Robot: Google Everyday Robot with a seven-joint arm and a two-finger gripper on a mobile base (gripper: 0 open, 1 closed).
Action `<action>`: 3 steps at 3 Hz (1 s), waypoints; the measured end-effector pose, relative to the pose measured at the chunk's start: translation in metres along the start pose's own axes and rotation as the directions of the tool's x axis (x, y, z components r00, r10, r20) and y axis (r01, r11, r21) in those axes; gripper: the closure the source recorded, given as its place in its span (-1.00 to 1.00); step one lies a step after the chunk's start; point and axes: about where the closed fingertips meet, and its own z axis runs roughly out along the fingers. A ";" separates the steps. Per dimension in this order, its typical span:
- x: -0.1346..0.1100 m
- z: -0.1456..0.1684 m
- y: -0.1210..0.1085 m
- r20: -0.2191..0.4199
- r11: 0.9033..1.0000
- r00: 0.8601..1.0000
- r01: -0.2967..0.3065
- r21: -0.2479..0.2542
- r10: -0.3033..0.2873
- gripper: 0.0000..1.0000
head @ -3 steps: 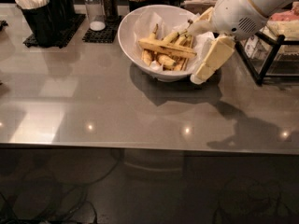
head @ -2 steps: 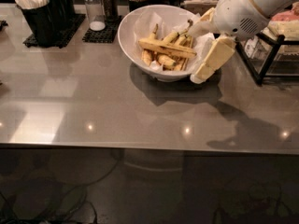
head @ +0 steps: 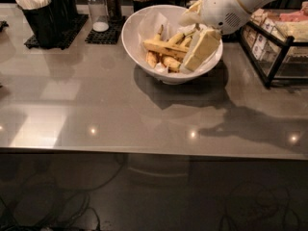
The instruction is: Pick banana from white bowl
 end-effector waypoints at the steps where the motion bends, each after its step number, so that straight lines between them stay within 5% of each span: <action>1: -0.012 0.019 -0.026 0.037 0.999 0.999 0.036 -0.026 -0.035 -0.62; 3: -0.010 0.052 -0.067 0.078 0.998 0.996 0.037 -0.052 -0.033 -0.66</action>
Offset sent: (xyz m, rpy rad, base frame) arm 0.0901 0.0314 -0.0001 0.0494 -0.0027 0.0883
